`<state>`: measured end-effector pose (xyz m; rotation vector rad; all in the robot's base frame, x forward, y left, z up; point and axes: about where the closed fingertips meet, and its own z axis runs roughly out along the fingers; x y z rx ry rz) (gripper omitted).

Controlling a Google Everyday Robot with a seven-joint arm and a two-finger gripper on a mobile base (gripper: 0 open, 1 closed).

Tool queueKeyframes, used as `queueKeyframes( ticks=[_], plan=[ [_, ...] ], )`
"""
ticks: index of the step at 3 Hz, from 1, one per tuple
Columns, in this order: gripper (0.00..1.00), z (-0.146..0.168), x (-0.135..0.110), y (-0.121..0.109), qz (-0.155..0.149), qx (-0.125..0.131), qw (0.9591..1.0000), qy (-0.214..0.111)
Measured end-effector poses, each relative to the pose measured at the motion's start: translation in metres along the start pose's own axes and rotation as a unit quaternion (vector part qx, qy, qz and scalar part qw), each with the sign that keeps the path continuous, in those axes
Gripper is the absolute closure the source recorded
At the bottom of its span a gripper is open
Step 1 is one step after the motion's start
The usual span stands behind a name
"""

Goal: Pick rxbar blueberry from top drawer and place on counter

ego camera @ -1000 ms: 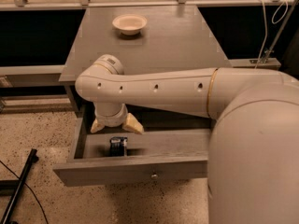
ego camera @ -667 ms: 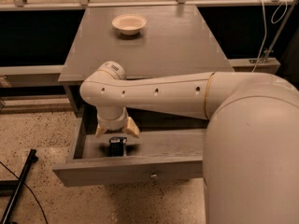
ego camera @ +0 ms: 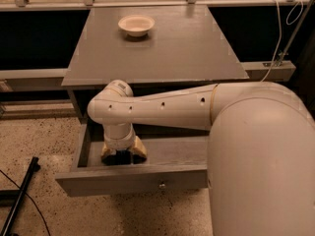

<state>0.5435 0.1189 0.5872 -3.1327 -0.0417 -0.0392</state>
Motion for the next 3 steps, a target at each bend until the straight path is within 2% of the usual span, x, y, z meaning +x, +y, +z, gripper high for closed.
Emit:
queueKeyframes(
  ticks=[1, 3],
  plan=[
    [0.31, 0.008, -0.011, 0.005, -0.003, 0.003, 0.9998, -0.019],
    [0.78, -0.007, -0.012, 0.005, -0.004, 0.005, 0.9998, -0.02]
  ],
)
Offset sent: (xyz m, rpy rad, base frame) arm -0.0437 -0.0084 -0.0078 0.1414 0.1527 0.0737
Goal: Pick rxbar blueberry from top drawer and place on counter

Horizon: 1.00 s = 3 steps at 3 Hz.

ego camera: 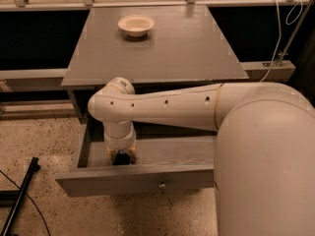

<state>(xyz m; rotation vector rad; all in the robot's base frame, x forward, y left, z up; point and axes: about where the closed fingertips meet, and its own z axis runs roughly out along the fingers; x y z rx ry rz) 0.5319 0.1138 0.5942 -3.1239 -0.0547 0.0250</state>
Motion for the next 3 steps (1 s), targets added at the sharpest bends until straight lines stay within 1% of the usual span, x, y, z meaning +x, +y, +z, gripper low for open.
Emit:
queueKeyframes(
  ticks=[1, 2, 3],
  plan=[
    [1.0, -0.007, 0.0, 0.001, -0.001, 0.006, 1.0, 0.0],
    [1.0, -0.039, -0.005, 0.016, -0.016, 0.069, 0.9975, -0.004],
    [1.0, -0.118, -0.009, 0.046, -0.018, 0.149, 0.9885, 0.011]
  ],
)
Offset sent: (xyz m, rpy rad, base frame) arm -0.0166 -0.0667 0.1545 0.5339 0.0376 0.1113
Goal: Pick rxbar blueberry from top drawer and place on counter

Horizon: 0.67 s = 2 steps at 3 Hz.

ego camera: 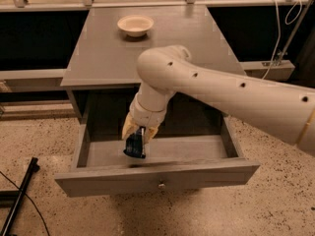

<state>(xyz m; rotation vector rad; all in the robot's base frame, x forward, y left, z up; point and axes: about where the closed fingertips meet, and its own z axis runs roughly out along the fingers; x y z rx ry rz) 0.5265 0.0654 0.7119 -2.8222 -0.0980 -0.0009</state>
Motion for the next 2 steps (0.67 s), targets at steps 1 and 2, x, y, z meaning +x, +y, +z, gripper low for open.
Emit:
queueKeyframes(
  ticks=[1, 2],
  plan=[
    [1.0, -0.075, 0.005, -0.002, -0.018, 0.036, 0.9989, 0.023],
    [1.0, -0.146, 0.029, -0.01, -0.01, 0.02, 0.9979, 0.06]
  ],
)
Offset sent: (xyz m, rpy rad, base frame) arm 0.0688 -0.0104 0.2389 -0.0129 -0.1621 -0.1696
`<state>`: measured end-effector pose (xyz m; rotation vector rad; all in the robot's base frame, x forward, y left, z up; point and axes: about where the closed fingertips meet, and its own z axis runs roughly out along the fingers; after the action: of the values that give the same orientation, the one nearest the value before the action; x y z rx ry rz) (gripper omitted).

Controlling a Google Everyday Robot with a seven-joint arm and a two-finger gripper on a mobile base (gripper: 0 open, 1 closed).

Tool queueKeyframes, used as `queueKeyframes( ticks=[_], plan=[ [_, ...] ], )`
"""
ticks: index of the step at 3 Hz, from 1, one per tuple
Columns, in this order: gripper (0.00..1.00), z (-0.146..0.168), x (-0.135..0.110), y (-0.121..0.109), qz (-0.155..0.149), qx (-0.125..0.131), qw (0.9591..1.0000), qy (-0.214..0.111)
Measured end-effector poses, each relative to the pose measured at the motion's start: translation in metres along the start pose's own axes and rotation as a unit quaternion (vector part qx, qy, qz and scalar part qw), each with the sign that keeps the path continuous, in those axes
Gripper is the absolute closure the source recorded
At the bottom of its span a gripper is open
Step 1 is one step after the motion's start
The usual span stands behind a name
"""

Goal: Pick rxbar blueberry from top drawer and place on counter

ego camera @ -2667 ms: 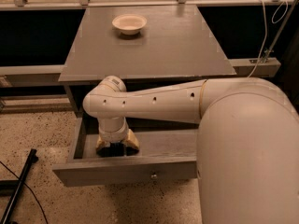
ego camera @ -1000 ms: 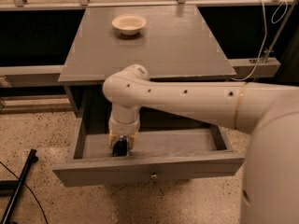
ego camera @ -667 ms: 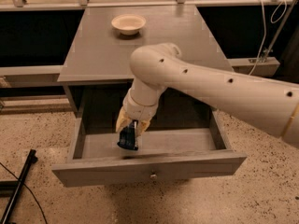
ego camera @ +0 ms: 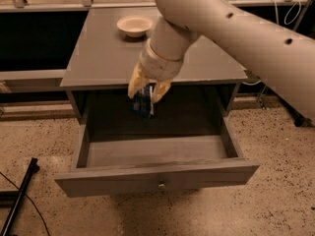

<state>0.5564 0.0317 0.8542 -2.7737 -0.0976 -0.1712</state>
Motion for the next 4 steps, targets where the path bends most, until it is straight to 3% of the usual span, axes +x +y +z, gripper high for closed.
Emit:
queueKeyframes(
  ticks=[1, 2, 3, 4],
  plan=[
    [1.0, -0.025, 0.05, -0.018, 0.068, -0.032, 0.9968, 0.026],
    [1.0, -0.022, 0.102, -0.036, 0.167, -0.033, 0.9847, 0.035],
    [0.84, -0.02, 0.144, -0.045, 0.279, -0.005, 0.9597, 0.038],
    [0.61, -0.019, 0.179, -0.043, 0.381, 0.02, 0.9225, 0.058]
  ],
)
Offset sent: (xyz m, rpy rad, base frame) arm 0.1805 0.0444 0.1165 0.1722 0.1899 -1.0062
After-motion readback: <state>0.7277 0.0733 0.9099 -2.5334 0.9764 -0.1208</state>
